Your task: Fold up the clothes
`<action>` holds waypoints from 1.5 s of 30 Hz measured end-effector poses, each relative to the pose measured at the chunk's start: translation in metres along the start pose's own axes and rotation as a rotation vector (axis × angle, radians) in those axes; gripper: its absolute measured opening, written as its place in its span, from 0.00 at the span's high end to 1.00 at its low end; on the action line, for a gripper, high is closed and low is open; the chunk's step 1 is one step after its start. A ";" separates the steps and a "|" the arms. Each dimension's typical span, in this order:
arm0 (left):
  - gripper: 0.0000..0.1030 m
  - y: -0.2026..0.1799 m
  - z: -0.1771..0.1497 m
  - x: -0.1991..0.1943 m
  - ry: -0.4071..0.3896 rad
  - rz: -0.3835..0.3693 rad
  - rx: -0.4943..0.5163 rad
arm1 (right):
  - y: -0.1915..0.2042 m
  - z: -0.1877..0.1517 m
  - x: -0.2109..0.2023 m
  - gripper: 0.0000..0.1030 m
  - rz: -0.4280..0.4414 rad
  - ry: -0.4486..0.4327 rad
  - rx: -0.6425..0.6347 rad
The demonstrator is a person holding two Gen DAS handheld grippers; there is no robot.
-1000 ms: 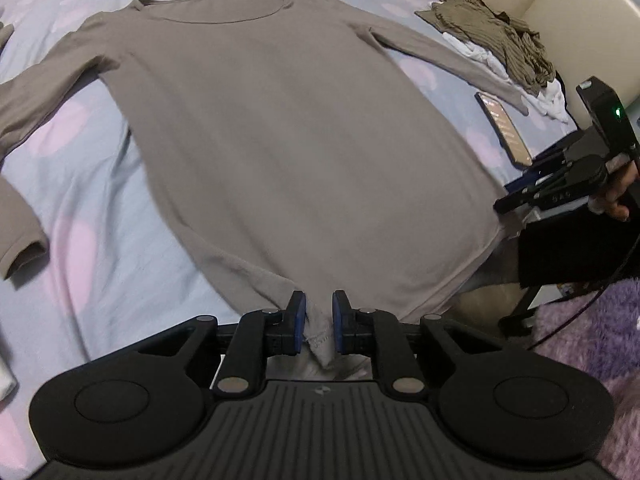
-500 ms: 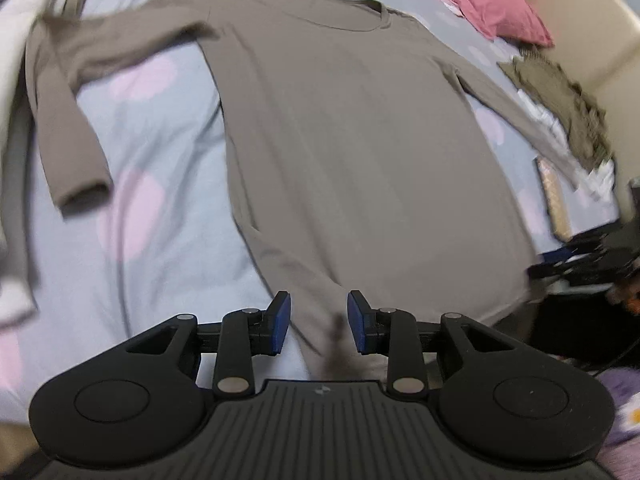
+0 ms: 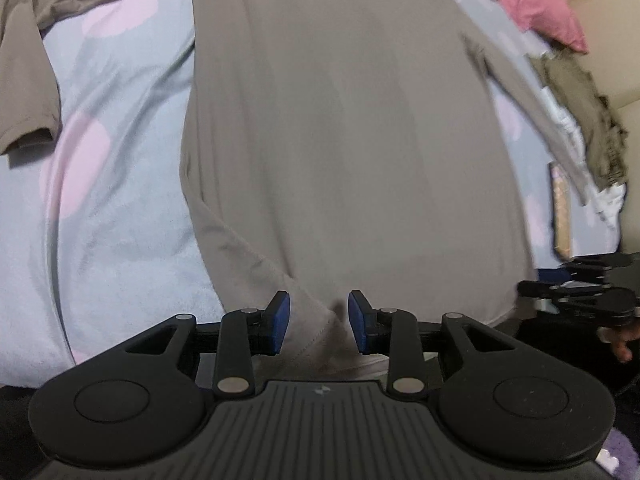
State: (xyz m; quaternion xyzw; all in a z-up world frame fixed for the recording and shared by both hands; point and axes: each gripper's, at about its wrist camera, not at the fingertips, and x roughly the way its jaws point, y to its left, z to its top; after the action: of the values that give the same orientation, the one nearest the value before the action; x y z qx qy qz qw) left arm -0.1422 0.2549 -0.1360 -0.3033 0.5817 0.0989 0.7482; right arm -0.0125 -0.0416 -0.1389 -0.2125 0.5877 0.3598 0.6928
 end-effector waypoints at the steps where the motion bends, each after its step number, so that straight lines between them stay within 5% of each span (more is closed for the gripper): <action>1: 0.72 -0.002 -0.001 0.004 0.012 0.011 0.000 | -0.001 -0.001 0.000 0.73 0.001 -0.001 0.002; 9: 0.97 0.007 -0.009 0.002 0.009 0.036 -0.034 | -0.022 -0.012 -0.007 0.73 0.070 0.007 0.082; 11: 0.99 0.010 -0.014 -0.007 0.003 0.028 -0.037 | -0.024 -0.013 -0.009 0.77 0.083 0.015 0.107; 13: 0.99 0.013 -0.019 -0.020 -0.006 0.025 -0.029 | -0.020 -0.016 -0.013 0.96 0.095 0.014 0.127; 25: 1.00 0.049 -0.033 -0.127 -0.072 0.071 -0.040 | -0.008 -0.008 -0.093 0.97 0.123 -0.034 0.128; 29: 1.00 0.058 -0.033 -0.105 0.023 0.108 -0.054 | -0.006 -0.008 -0.098 0.97 0.097 0.002 0.115; 35: 1.00 0.064 -0.036 -0.038 0.158 0.188 -0.025 | 0.016 -0.002 -0.042 0.97 0.033 0.108 0.077; 41: 0.96 0.069 -0.031 -0.020 0.173 0.207 -0.026 | 0.023 0.000 -0.018 0.95 0.021 0.142 0.061; 45: 0.81 0.075 -0.028 -0.043 0.124 0.167 -0.069 | 0.025 0.001 -0.024 0.77 0.007 0.114 0.055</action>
State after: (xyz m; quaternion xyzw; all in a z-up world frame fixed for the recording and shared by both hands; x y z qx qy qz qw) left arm -0.2163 0.3077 -0.1253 -0.2850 0.6465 0.1619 0.6889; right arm -0.0317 -0.0301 -0.1124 -0.2117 0.6365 0.3332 0.6626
